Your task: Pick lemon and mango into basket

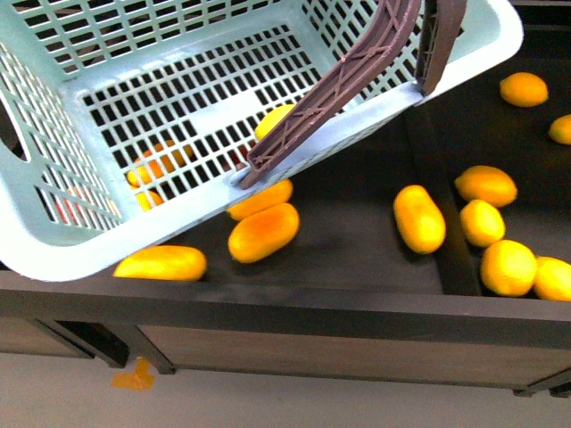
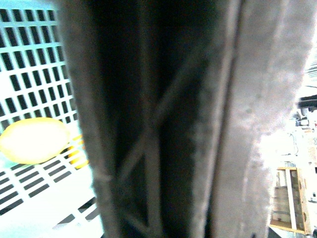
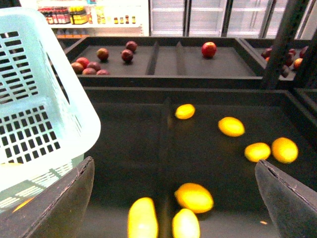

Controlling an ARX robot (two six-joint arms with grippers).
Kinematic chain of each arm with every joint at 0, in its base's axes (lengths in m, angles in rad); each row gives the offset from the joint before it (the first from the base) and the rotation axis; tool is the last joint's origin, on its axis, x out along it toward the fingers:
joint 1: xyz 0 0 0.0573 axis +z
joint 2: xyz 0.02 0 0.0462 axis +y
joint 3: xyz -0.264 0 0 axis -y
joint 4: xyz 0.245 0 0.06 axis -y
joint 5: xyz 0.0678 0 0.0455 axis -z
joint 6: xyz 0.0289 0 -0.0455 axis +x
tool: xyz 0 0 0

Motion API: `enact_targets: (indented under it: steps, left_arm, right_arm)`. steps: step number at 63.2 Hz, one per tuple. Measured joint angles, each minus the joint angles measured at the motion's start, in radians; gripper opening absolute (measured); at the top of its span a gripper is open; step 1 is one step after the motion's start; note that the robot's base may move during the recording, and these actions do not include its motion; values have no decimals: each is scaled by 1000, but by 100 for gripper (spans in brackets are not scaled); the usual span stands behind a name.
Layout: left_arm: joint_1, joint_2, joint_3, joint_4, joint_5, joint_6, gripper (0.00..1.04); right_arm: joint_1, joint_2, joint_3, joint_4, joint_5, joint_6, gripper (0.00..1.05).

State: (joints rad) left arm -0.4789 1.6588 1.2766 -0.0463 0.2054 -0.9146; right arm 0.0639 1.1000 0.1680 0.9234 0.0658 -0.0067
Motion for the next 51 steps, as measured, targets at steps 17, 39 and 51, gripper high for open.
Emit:
enact_targets:
  steps: [17, 39, 51]
  left_arm:
    - [6, 0, 0, 0, 3, 2, 15]
    - [26, 0, 0, 0, -36, 22, 15]
    - [10, 0, 0, 0, 4, 5, 15]
  right_arm:
    - [0, -1, 0, 0, 0, 0, 96]
    - [5, 0, 1, -1, -4, 1, 96]
    - [-35, 190, 251, -563, 71, 257, 96]
